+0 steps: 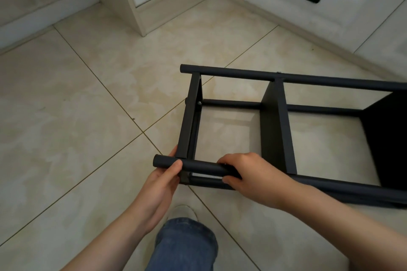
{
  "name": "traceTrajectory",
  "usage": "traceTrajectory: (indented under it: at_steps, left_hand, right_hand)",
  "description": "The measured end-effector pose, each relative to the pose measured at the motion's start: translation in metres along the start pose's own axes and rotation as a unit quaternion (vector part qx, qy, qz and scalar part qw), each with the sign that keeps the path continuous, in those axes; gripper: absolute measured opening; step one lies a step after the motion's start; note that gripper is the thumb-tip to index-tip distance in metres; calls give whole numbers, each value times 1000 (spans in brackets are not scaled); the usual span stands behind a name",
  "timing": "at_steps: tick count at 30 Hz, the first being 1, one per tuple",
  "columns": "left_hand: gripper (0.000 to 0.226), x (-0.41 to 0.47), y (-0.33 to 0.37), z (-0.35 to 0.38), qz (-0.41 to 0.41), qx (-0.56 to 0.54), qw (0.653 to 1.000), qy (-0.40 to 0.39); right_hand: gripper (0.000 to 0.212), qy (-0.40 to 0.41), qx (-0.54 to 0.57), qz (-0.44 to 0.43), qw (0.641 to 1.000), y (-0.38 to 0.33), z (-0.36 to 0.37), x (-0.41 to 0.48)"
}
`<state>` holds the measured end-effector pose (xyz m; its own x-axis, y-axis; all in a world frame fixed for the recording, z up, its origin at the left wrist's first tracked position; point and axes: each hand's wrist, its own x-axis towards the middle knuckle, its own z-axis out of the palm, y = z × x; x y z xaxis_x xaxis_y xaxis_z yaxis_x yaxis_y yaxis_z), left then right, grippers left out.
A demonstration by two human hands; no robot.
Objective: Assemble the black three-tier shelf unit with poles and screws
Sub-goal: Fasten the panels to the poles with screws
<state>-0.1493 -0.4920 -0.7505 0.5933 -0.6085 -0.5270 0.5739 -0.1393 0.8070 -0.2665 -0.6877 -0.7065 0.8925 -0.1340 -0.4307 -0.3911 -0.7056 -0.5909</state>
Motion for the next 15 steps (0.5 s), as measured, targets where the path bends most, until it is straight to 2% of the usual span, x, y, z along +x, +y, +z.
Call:
traceTrajectory:
  at_steps: [8, 15]
  left_hand:
    - [64, -21, 21, 17, 21, 56, 998, -2]
    - [64, -33, 85, 47, 84, 147, 985, -38]
  right_hand:
    - [24, 58, -94, 9, 994, -14, -11, -25]
    - [17, 143, -125, 15, 982, -32, -58, -59]
